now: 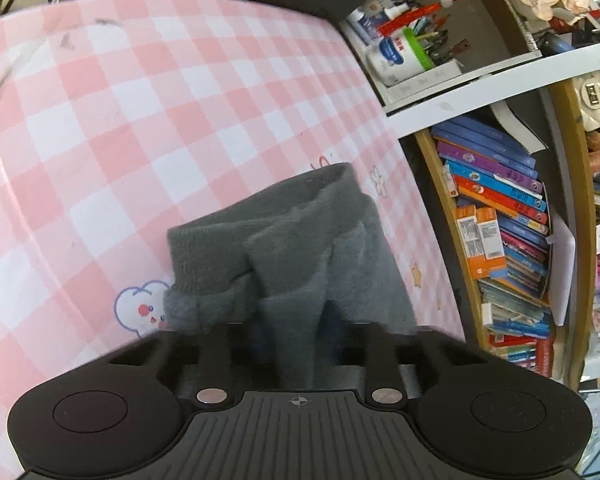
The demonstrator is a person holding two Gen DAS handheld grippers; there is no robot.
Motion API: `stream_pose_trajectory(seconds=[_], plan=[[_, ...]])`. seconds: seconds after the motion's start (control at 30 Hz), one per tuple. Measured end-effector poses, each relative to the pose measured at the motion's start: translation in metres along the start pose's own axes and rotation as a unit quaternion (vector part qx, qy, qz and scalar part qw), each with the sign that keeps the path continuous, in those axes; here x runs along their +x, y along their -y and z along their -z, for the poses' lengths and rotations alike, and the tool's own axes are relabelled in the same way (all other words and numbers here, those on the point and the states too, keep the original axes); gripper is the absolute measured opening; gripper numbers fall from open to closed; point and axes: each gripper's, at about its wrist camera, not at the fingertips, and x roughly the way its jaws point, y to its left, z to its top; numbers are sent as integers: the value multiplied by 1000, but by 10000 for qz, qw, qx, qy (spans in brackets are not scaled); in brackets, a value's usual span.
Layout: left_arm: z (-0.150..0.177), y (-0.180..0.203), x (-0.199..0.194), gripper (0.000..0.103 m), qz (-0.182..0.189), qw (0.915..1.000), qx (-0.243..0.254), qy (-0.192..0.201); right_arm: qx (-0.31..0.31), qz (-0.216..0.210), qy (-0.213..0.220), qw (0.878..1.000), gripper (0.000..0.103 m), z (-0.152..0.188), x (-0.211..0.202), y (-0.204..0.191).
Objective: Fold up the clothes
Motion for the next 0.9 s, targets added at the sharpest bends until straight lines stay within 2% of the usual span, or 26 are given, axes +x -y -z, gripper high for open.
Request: stream_pose_trajectory(seconds=[0.07, 0.13, 0.17, 0.27, 0.3, 0.4, 0.47, 0.6, 0.67, 0.77, 0.9], plan=[[-2, 7, -4, 5, 139, 9997, 197, 62, -116, 144, -53, 9998, 7, 3, 8, 1], [-5, 15, -11, 4, 334, 9987, 358, 140, -212, 25, 0, 9998, 7, -1, 5, -4], [-7, 20, -20, 4, 557, 9976, 357, 218, -266, -97, 61, 9996, 7, -5, 2, -9], [-14, 31, -56, 4, 1336, 9888, 393, 533, -376, -889, 480, 9942, 7, -16, -25, -27], [-14, 29, -67, 4, 1394, 9873, 467, 597, -401, -1031, 560, 9923, 7, -18, -30, -30], [-10, 8, -82, 4, 898, 9925, 675, 472, -455, -678, 407, 9958, 7, -11, -21, -20], [0, -16, -67, 4, 301, 9979, 561, 146, -491, -442, 305, 9974, 7, -6, -15, -14], [15, -39, -52, 4, -7, 9995, 304, 28, -561, 30, 100, 9984, 7, 3, -2, -2], [15, -40, -49, 4, -26, 9995, 303, 2, -626, 160, 56, 9979, 7, 6, 0, 1], [10, -28, -48, 4, 158, 9985, 526, 60, -937, -418, 411, 9939, 7, -1, -24, -23], [7, -20, -52, 5, 334, 9976, 572, 196, -1344, -1185, 881, 9799, 7, -12, -56, -54]])
